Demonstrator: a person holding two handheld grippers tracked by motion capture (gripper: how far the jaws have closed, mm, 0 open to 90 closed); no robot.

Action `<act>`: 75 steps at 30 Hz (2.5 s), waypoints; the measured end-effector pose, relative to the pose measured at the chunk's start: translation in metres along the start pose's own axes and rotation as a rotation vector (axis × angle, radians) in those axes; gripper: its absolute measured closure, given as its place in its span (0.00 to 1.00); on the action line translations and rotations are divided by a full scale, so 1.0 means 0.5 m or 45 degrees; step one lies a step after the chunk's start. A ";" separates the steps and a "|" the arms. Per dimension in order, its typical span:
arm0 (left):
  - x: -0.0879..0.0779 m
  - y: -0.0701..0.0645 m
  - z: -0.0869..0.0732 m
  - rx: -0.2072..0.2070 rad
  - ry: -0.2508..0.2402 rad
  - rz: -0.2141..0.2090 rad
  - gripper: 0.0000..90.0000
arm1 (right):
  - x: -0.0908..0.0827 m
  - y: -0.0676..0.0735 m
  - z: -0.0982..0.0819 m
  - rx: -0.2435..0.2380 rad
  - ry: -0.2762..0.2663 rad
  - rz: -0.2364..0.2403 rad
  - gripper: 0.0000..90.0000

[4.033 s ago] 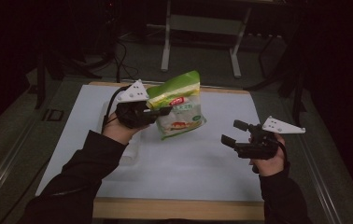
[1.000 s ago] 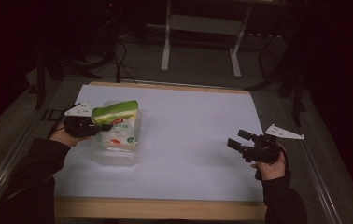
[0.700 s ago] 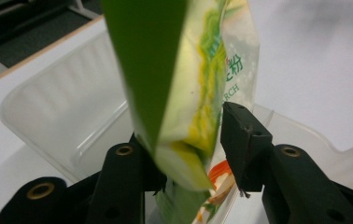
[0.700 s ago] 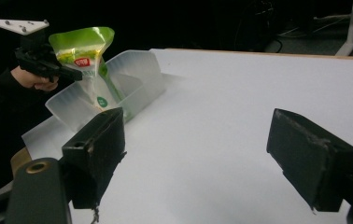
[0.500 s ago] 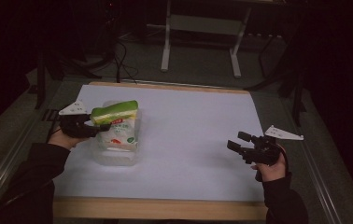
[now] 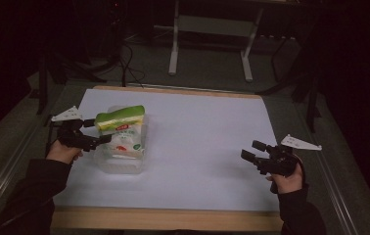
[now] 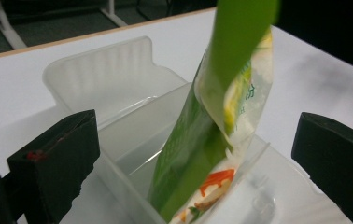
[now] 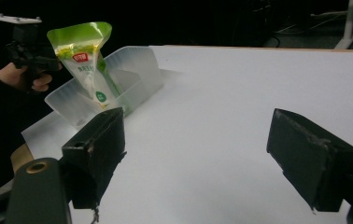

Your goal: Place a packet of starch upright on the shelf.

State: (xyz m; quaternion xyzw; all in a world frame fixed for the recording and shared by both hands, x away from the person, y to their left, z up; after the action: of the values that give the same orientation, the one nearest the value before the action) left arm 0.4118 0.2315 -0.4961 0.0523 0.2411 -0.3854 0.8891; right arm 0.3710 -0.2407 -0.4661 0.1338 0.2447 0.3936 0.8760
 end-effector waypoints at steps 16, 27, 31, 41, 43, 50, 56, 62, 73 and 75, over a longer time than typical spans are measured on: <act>-0.054 -0.024 -0.045 -0.094 0.033 0.202 0.00 | 0.004 -0.005 -0.026 0.020 0.030 -0.006 0.21; -0.077 -0.096 -0.040 -0.029 0.047 0.248 0.00 | 0.008 -0.005 -0.037 0.017 0.044 -0.009 0.21; -0.079 -0.132 -0.037 -0.010 0.017 0.212 0.00 | 0.009 -0.004 -0.038 0.019 0.044 -0.008 0.21; -0.069 -0.230 -0.012 0.068 -0.021 0.093 0.00 | 0.010 0.000 -0.040 0.009 0.047 -0.004 0.21; -0.063 -0.246 -0.005 0.088 -0.026 0.062 0.00 | 0.009 0.000 -0.041 0.005 0.048 -0.004 0.21; -0.027 -0.299 -0.002 0.137 -0.029 -0.050 0.00 | 0.010 0.010 -0.044 -0.017 0.050 0.001 0.21; 0.001 -0.332 0.007 0.165 -0.042 -0.126 0.00 | 0.012 0.018 -0.051 -0.025 0.059 0.012 0.21; 0.041 -0.369 0.007 0.216 -0.027 -0.216 0.00 | 0.015 0.026 -0.069 -0.034 0.085 0.016 0.21; 0.097 -0.427 0.011 0.270 -0.032 -0.362 0.00 | 0.028 0.030 -0.095 -0.062 0.131 0.009 0.20; 0.108 -0.434 0.011 0.276 -0.030 -0.375 0.00 | 0.029 0.030 -0.095 -0.064 0.130 0.010 0.20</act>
State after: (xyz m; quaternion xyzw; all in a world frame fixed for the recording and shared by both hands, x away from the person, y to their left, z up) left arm 0.2916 0.0428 -0.4964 0.1075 0.1930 -0.5357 0.8150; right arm 0.3444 -0.2181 -0.5046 0.0924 0.2788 0.4094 0.8638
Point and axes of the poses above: each handheld gripper's, and its own axes: x roughly forward along the jaws, z roughly out of its top, y roughly to its left, the point moved 10 cm from there along x, roughly forward along the jaws, and after that the axes turned 6 degrees about x, right-handed, at the moved point
